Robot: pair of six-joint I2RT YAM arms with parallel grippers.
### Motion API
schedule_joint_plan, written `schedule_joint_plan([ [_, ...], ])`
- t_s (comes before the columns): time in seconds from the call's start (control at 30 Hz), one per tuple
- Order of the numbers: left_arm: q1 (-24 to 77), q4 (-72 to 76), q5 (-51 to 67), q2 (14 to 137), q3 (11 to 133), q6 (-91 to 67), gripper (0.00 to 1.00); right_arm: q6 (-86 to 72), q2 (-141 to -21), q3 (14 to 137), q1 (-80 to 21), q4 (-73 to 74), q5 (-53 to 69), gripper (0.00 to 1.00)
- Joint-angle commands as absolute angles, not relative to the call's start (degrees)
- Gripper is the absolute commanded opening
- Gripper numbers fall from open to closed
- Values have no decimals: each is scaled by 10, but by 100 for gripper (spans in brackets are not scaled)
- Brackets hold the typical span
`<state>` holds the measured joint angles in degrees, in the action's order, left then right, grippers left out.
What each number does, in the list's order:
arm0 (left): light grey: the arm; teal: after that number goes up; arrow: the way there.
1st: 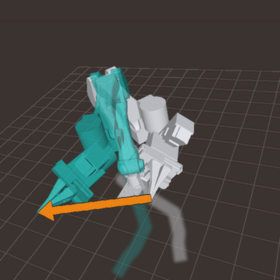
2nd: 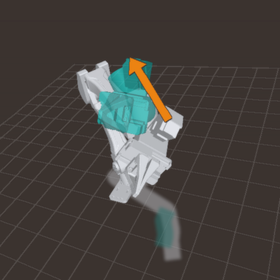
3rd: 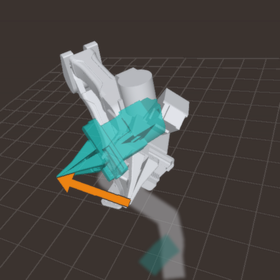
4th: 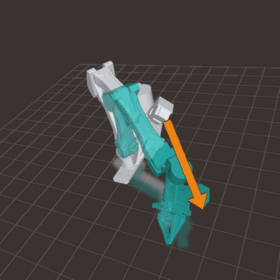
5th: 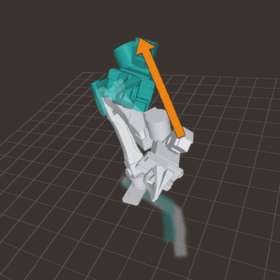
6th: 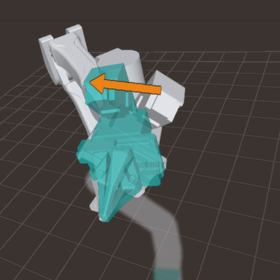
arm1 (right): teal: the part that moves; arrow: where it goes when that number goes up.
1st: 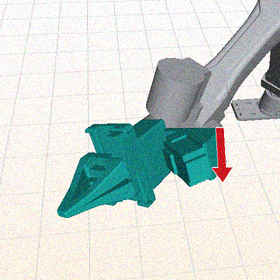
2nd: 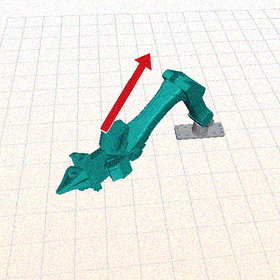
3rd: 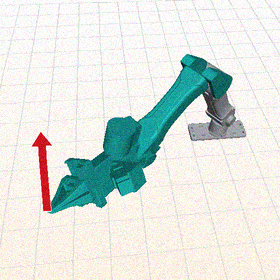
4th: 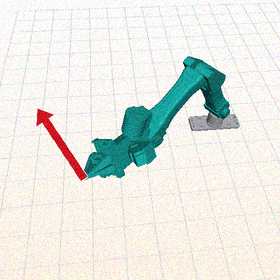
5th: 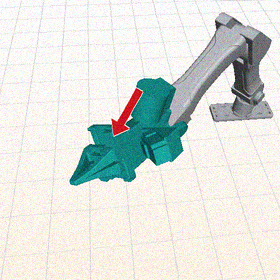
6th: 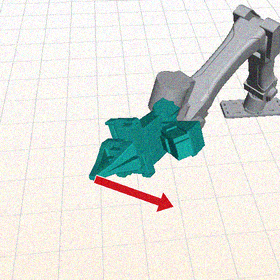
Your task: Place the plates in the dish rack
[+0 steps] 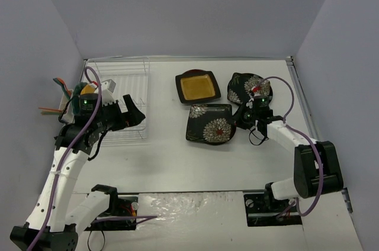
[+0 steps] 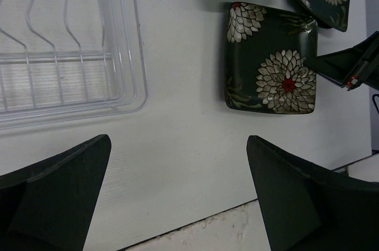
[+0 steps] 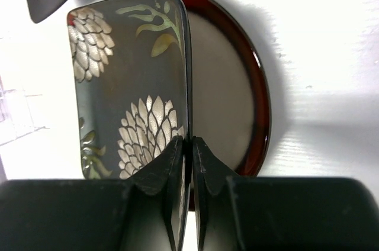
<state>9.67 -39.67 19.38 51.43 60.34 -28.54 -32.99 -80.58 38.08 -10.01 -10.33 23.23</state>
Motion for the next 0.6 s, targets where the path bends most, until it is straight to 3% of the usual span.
schedule_joint_plan([
  [0.0, 109, -320, 231, 513, 606, -356, 97, -351, -767, 411, -95, -110, 293, 0],
  [0.57, 177, -223, 223, 562, 579, -434, 97, -409, -711, 422, -41, -140, 374, 0],
])
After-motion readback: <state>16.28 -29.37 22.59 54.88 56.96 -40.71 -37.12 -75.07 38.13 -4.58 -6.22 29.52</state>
